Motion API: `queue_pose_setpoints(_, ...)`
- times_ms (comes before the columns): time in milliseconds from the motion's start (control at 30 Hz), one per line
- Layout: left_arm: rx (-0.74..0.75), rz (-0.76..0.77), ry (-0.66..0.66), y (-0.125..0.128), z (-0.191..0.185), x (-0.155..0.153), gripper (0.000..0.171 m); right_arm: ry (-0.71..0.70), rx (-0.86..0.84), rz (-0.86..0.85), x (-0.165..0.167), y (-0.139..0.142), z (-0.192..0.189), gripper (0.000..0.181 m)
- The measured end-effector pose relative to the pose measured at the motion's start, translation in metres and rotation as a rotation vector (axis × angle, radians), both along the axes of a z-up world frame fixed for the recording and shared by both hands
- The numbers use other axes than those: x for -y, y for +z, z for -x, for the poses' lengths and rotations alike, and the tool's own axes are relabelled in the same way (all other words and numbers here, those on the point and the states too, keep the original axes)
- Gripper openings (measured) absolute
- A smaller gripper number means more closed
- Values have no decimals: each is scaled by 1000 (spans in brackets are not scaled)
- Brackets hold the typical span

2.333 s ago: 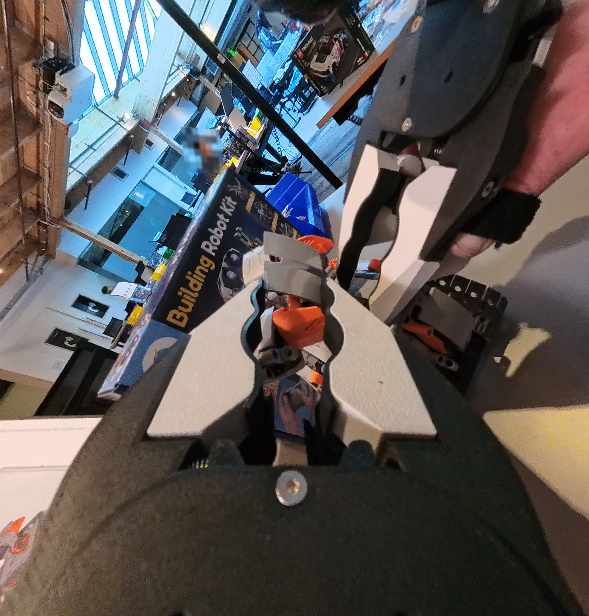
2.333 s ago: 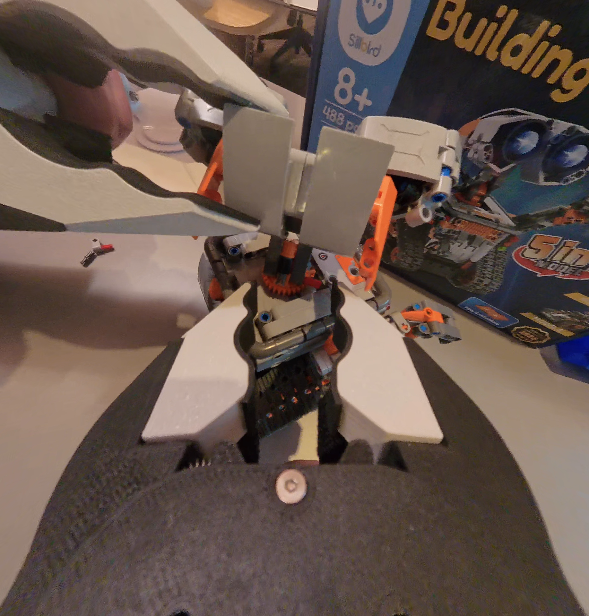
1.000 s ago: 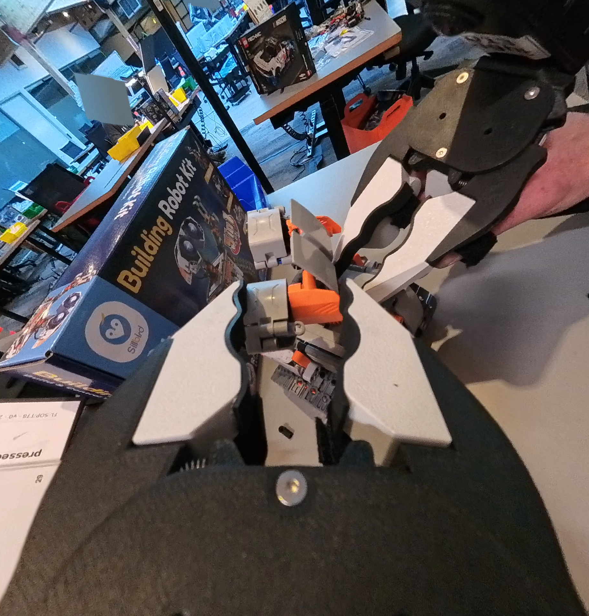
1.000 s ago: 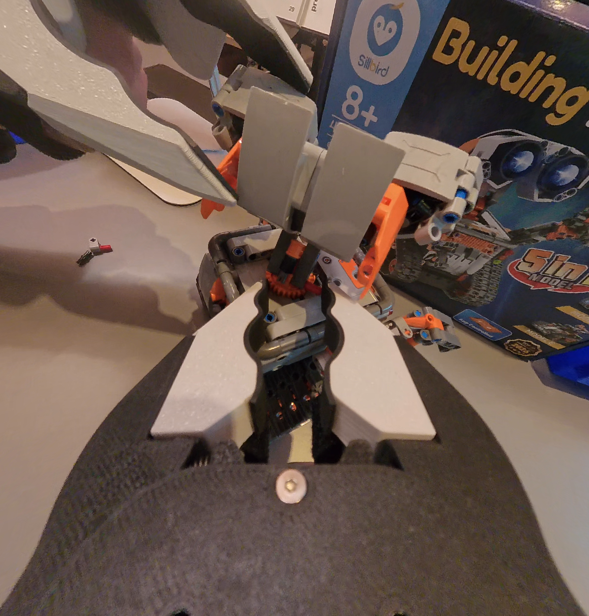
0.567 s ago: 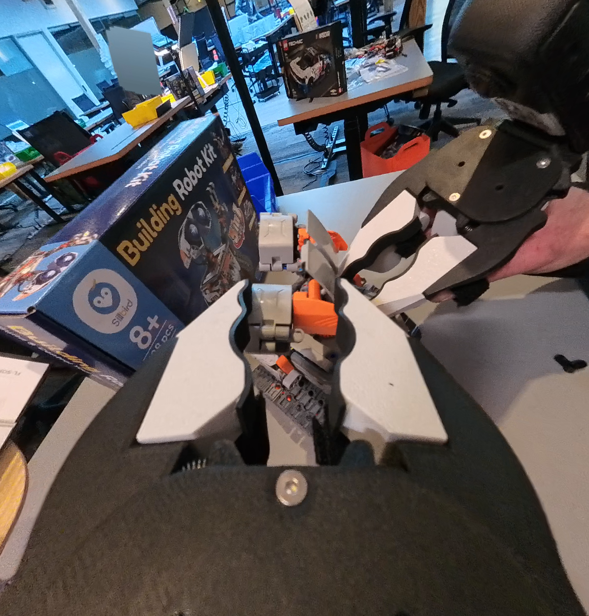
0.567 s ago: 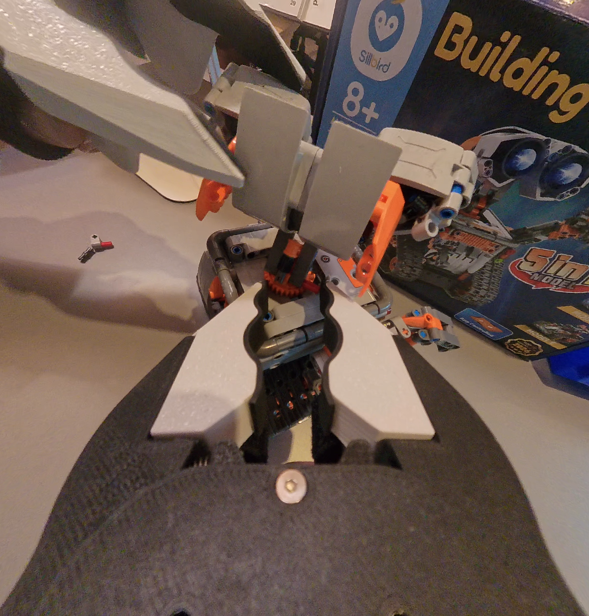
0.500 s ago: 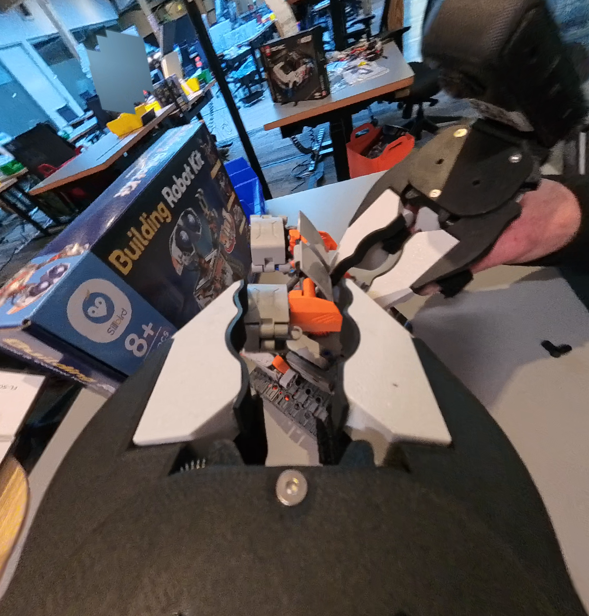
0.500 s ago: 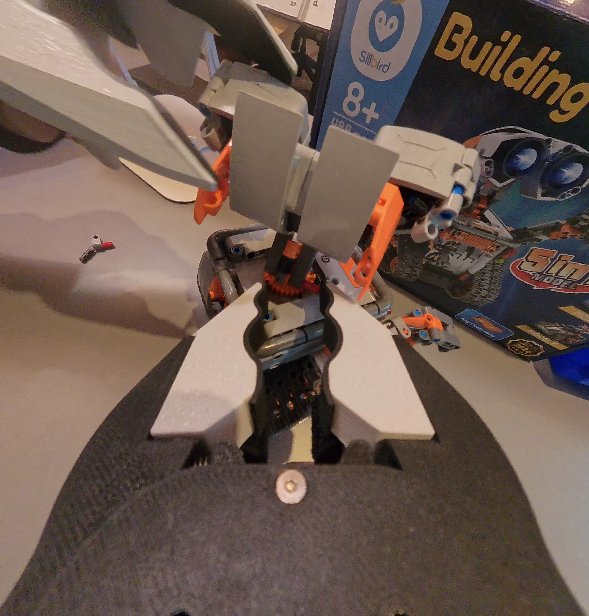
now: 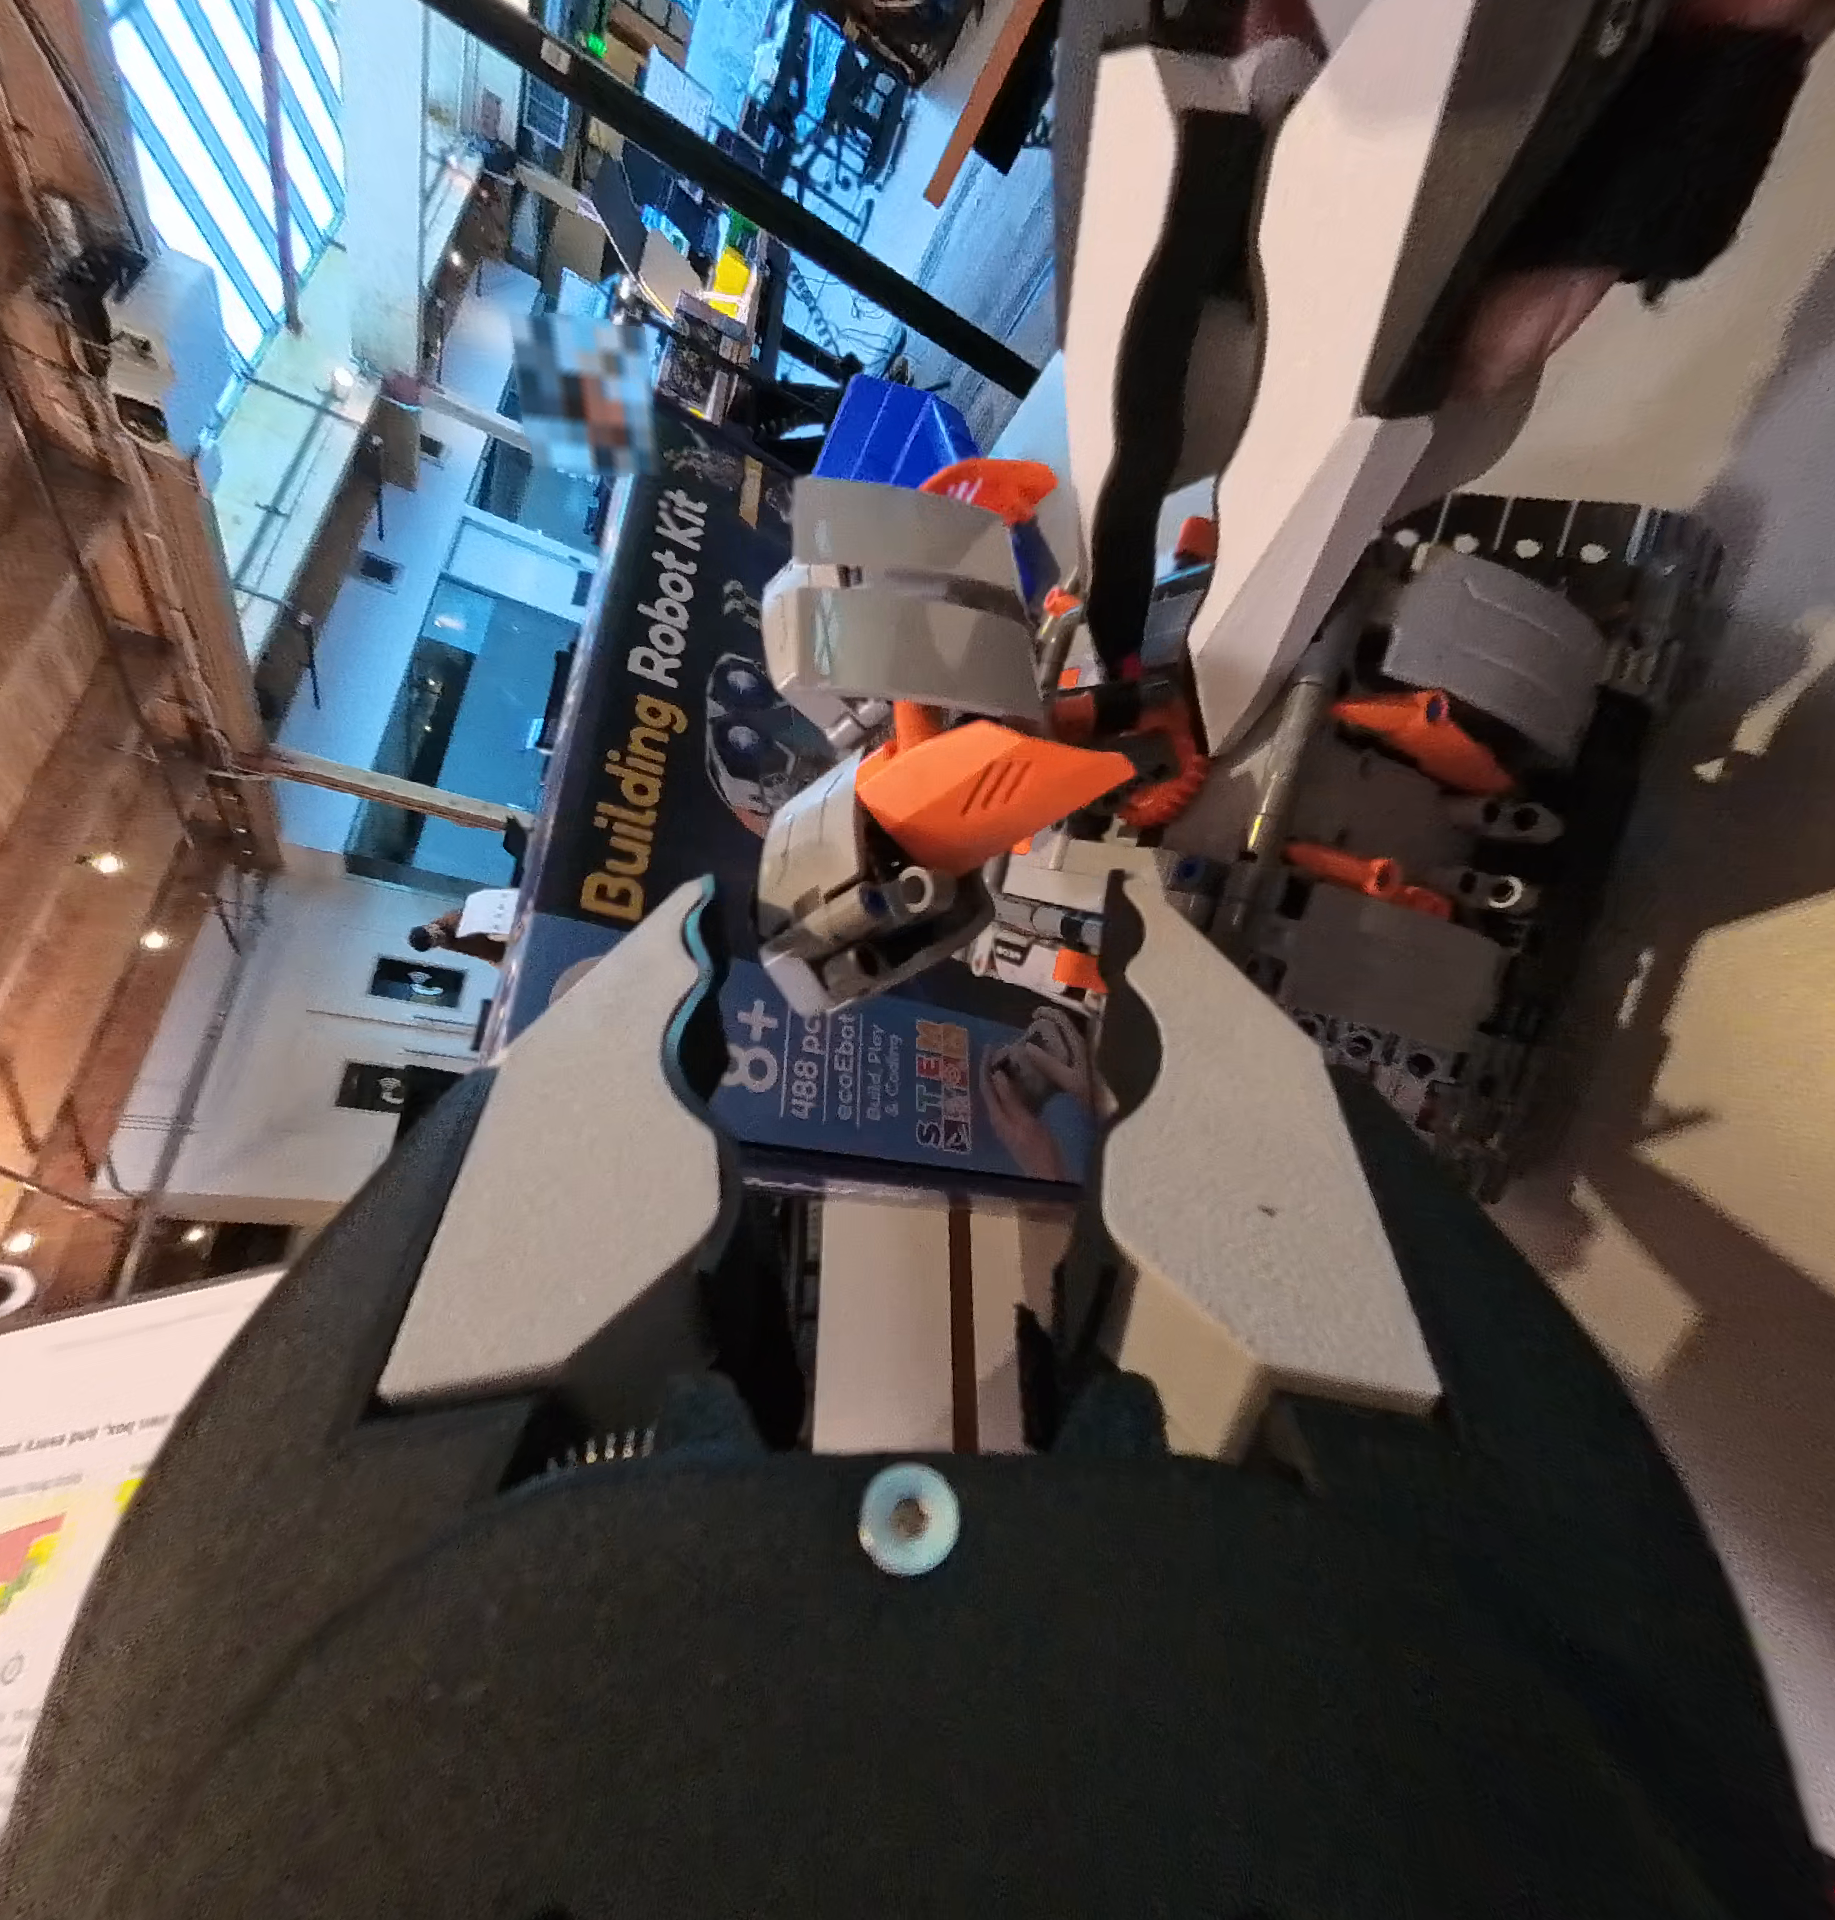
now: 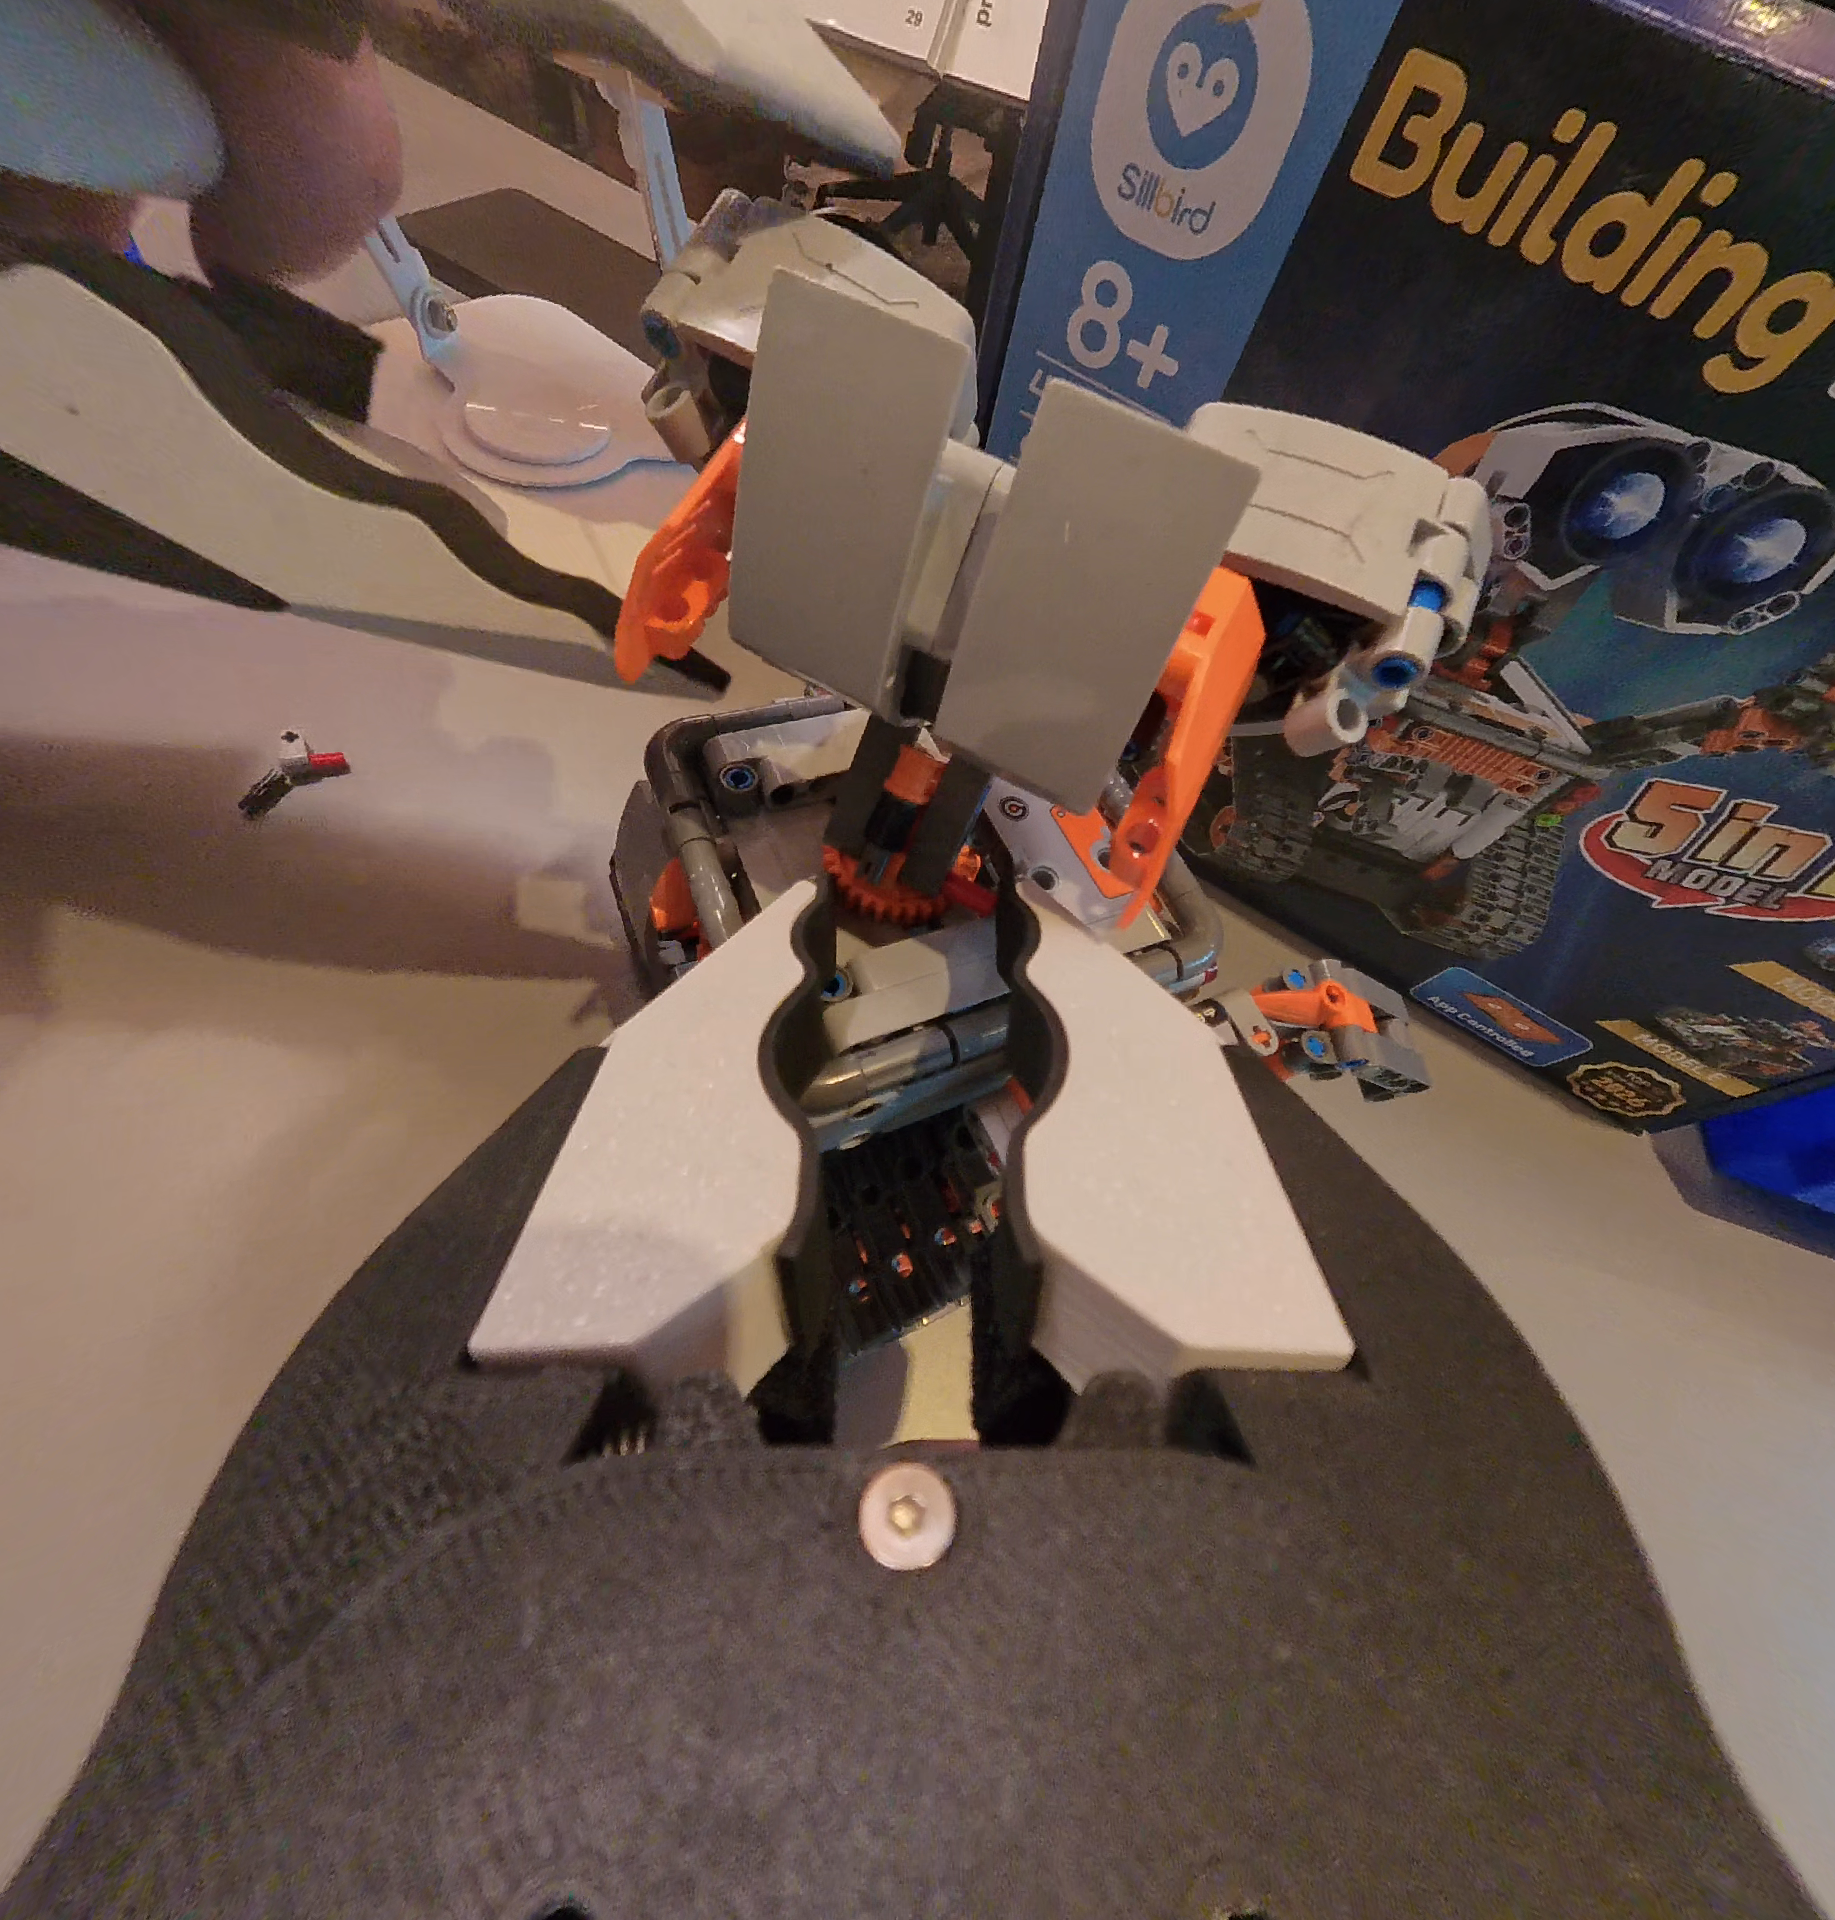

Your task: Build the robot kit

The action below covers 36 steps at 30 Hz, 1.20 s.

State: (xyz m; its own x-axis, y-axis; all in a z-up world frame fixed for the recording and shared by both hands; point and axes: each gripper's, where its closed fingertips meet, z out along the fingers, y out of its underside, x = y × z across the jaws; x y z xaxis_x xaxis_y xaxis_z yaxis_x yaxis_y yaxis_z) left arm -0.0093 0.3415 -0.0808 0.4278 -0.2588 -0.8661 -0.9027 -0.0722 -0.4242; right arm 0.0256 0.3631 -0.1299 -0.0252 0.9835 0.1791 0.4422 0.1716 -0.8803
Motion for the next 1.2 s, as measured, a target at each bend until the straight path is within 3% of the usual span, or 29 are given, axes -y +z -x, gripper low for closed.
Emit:
queue_pose_setpoints(233, -14, -126, 14, 6, 3, -11, 48, 3, -3, 0, -1, 0, 0, 29)
queue_pose_setpoints(1200, 141, -219, 128, 7, 2, -3, 42, 6, 5, 67, 4, -1, 2, 28)
